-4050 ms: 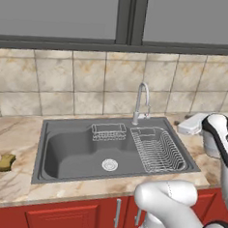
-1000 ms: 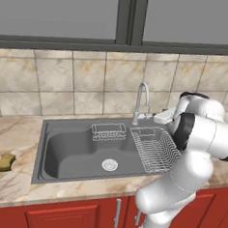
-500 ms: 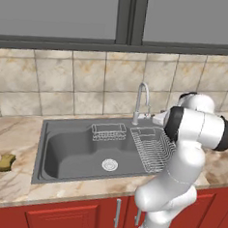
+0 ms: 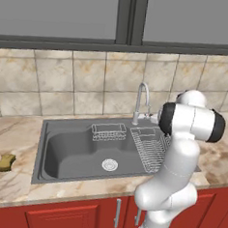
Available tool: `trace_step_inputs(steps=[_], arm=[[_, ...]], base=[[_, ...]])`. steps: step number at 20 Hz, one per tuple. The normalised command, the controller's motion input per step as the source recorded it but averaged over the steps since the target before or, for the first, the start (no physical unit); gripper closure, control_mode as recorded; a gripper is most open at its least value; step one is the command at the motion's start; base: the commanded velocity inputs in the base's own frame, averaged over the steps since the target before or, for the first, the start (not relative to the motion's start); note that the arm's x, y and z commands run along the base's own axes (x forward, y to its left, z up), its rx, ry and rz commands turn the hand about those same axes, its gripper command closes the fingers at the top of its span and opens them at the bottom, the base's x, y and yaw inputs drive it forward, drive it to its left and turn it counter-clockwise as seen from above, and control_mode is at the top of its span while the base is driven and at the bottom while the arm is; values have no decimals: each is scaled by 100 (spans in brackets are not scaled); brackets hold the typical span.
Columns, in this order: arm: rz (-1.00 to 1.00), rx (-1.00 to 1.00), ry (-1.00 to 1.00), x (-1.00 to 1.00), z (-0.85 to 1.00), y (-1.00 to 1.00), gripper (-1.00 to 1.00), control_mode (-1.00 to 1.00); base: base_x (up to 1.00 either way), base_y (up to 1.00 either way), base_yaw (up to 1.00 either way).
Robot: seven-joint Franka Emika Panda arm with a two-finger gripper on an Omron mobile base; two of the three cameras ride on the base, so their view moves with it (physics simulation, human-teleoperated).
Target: Soak the sponge with water for a few seconds and then drop it inside the sink.
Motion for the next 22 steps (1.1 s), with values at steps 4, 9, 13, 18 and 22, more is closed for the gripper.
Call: trace_step_inputs(steps=[4, 9, 13, 18, 22], arm=[[0, 1, 0, 27, -21, 0, -100, -100], [0, 0, 0, 23, -17, 0, -100, -100], [0, 0, 0, 33, -15, 0, -100, -100], [0, 0, 0, 36, -9, 0, -100, -100], [0, 0, 0, 30, -4, -2, -100, -100]], base=[[0, 0, 0], [0, 0, 0], [0, 0, 0], [0, 0, 0], [0, 0, 0]])
